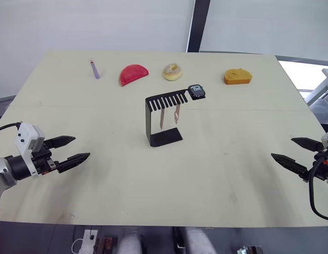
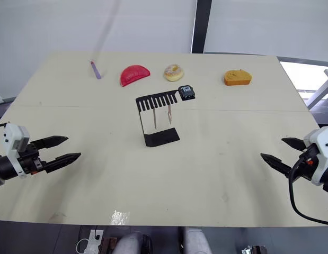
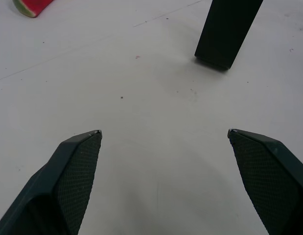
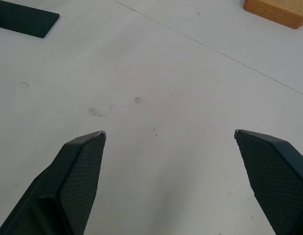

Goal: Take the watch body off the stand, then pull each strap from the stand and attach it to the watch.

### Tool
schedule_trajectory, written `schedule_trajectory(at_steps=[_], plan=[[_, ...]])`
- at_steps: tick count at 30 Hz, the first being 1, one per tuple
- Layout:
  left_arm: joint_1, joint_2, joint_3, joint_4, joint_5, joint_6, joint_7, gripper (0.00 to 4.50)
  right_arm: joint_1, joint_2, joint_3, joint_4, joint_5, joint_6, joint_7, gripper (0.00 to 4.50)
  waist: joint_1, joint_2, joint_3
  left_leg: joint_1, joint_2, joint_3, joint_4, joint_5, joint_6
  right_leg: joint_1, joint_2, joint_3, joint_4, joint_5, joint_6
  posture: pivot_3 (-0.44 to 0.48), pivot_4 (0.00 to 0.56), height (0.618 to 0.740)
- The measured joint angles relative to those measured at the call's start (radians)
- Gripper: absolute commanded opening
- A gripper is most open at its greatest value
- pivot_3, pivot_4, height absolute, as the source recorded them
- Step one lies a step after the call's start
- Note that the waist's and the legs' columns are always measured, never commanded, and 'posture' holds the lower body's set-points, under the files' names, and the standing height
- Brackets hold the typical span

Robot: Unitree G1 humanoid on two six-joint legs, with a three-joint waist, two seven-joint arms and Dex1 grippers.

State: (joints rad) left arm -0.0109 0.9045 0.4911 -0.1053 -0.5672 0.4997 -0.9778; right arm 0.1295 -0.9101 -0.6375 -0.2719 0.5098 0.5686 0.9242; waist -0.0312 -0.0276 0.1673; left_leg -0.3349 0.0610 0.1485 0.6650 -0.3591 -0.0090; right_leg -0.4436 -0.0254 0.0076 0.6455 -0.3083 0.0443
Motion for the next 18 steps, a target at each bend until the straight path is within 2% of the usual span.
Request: schedule_trajectory(at_steps=[12,15,18], plan=[[-0.014,-0.018,-0.045,-0.05,-0.002,0.007,0.02,4.44,-0.043,0.03,0.053,-0.012,-0.049,-0.023,-0.087,4.5,0.001,0.0,0.0,0.0,0.0,0.0,0.001,0.0,0.0,0.0,0.0,0.0,0.001,0.0,0.0,0.0,0.15,0.737],[-0.033,-0.018,-0.055,-0.089,-0.025,0.038,0.024,4.44,-0.057,0.05,0.074,-0.057,-0.058,-0.007,-0.14,4.5,0.0,0.0,0.0,0.0,0.0,0.0,0.001,0.0,-0.001,0.0,0.0,0.0,0.002,0.0,0.0,0.0,0.15,0.737],[-0.129,-0.018,-0.076,-0.152,-0.107,0.123,0.032,4.44,-0.098,0.093,0.081,-0.187,-0.01,0.105,-0.237,4.5,0.001,0.0,0.0,0.0,0.0,0.0,0.002,0.001,-0.001,0.0,0.0,0.0,0.004,0.0,0.0,0.0,0.15,0.737]])
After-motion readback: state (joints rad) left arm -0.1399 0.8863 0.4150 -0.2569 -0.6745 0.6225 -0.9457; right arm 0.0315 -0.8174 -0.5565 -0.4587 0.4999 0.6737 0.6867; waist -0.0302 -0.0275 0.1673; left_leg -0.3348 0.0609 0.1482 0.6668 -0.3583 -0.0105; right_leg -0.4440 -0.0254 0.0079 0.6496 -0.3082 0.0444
